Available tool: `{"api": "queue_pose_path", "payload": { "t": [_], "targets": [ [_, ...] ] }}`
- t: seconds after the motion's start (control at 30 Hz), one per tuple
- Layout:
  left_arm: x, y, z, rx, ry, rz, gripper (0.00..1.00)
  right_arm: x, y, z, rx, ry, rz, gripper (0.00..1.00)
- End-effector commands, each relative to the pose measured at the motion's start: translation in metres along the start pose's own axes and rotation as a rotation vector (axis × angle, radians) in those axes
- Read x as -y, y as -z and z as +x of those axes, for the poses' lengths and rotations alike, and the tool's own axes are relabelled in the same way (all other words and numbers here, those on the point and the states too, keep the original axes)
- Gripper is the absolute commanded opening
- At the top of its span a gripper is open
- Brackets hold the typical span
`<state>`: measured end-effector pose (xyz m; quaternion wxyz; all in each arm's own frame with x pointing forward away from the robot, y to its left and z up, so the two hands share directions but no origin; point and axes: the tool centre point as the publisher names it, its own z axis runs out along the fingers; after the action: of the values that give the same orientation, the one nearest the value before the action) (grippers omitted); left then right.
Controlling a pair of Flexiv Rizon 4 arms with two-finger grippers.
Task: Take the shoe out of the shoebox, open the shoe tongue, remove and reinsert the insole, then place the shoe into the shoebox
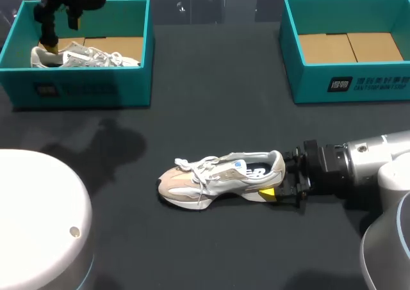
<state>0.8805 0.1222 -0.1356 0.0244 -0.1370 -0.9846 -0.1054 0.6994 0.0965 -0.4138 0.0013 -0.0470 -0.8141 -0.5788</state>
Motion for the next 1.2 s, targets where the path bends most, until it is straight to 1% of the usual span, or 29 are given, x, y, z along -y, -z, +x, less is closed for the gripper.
{"api": "queue_pose_path", "payload": {
  "t": [0.03,0.1,0.2,0.23,0.3,0.33,0.4,0.9,0.93,1.03,1.1,1.2],
  "targets": [
    [-0.011,0.003,-0.001,-0.030,-0.009,0.077,1.00,0.001,-0.005,-0.002,0.001,-0.001,0.005,0.00],
    [-0.006,-0.002,0.002,-0.048,0.024,0.110,1.00,0.001,-0.005,-0.002,0.001,-0.001,0.005,0.00],
    [0.003,-0.009,0.006,-0.089,0.095,0.193,1.00,0.001,-0.005,-0.002,0.001,-0.001,0.005,0.00],
    [0.005,-0.010,0.007,-0.093,0.106,0.202,1.00,0.001,-0.005,-0.002,0.001,-0.001,0.005,0.00],
    [0.014,-0.014,0.009,-0.102,0.198,0.217,1.00,0.001,-0.005,-0.002,0.001,-0.001,0.005,0.00],
    [0.021,-0.014,0.010,-0.124,0.262,0.234,1.00,0.001,-0.005,-0.002,0.001,-0.001,0.005,0.00],
    [0.031,-0.015,0.012,-0.118,0.351,0.209,1.00,0.001,-0.005,-0.002,0.001,-0.001,0.005,0.00],
    [0.031,-0.015,0.012,-0.118,0.351,0.209,1.00,0.001,-0.005,-0.002,0.001,-0.001,0.005,0.00],
    [0.041,-0.016,0.019,-0.099,0.376,0.200,1.00,0.001,-0.005,-0.002,0.001,-0.001,0.005,0.00],
    [0.070,-0.017,0.032,-0.097,0.473,0.189,1.00,0.001,-0.005,-0.002,0.001,-0.001,0.005,0.00],
    [0.087,-0.018,0.037,-0.095,0.562,0.167,1.00,0.001,-0.005,-0.002,0.001,-0.001,0.005,0.00],
    [0.108,-0.020,0.044,-0.129,0.645,0.177,1.00,0.001,-0.005,-0.002,0.001,-0.001,0.005,0.00]
  ]
}}
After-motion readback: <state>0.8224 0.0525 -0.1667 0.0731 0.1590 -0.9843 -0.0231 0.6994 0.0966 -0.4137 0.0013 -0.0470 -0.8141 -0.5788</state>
